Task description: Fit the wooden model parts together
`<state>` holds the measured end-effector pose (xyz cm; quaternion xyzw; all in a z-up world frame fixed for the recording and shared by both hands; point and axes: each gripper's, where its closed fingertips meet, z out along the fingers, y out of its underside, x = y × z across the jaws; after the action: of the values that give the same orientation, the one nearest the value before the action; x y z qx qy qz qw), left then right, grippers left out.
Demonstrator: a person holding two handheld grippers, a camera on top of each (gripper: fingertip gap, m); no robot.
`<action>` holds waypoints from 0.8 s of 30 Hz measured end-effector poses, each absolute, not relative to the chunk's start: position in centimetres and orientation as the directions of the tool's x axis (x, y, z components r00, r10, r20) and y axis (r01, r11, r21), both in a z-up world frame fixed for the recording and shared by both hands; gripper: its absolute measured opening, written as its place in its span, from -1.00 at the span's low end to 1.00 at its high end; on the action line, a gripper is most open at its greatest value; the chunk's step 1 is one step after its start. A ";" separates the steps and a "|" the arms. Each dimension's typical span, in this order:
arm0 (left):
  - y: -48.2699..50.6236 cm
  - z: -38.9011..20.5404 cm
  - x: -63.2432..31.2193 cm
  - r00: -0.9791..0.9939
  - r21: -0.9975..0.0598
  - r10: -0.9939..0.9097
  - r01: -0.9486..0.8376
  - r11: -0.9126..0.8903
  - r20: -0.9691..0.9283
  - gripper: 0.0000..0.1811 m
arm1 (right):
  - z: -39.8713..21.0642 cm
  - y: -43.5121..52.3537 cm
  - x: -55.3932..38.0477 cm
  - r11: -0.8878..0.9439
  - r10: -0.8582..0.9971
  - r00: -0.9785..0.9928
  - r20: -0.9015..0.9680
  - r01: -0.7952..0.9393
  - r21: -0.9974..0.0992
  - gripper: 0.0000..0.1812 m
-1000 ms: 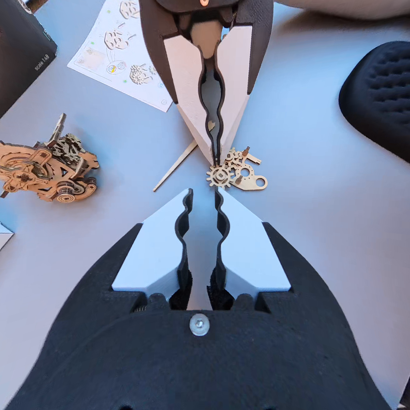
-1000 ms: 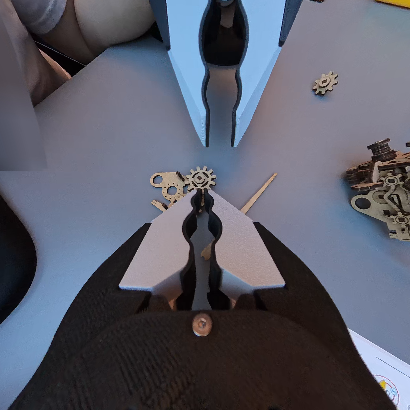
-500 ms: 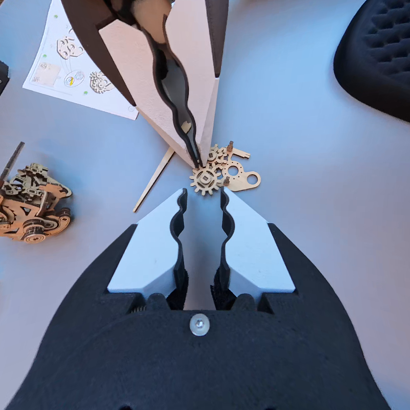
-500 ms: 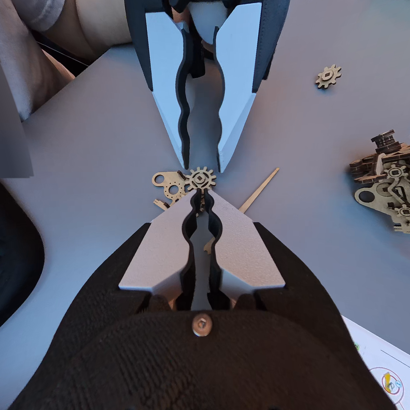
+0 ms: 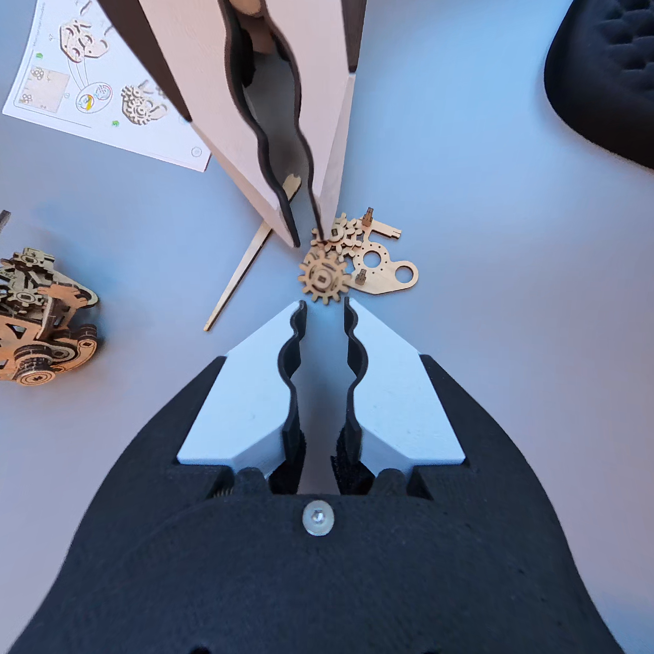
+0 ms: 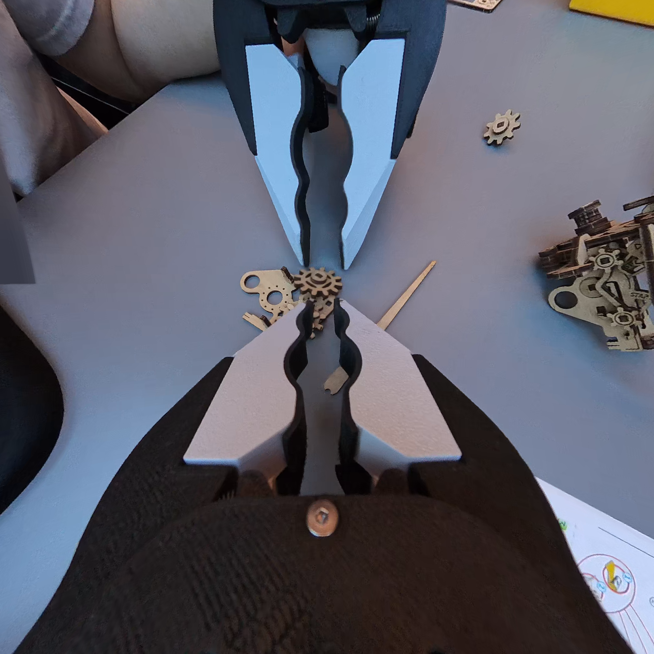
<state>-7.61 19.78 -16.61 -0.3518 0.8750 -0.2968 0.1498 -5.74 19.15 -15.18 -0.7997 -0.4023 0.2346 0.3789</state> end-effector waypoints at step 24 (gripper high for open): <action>19.0 -14.9 -6.6 -0.741 -0.718 -0.668 -0.430 0.547 -0.065 -0.87 | -14.5 16.3 -4.2 -0.359 0.740 0.672 0.010 0.409 -0.839 -0.75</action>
<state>-6.58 18.96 -14.90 -0.3181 0.8634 -0.3537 0.1680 -4.23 16.34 -14.49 -0.8024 -0.3580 0.1892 0.4384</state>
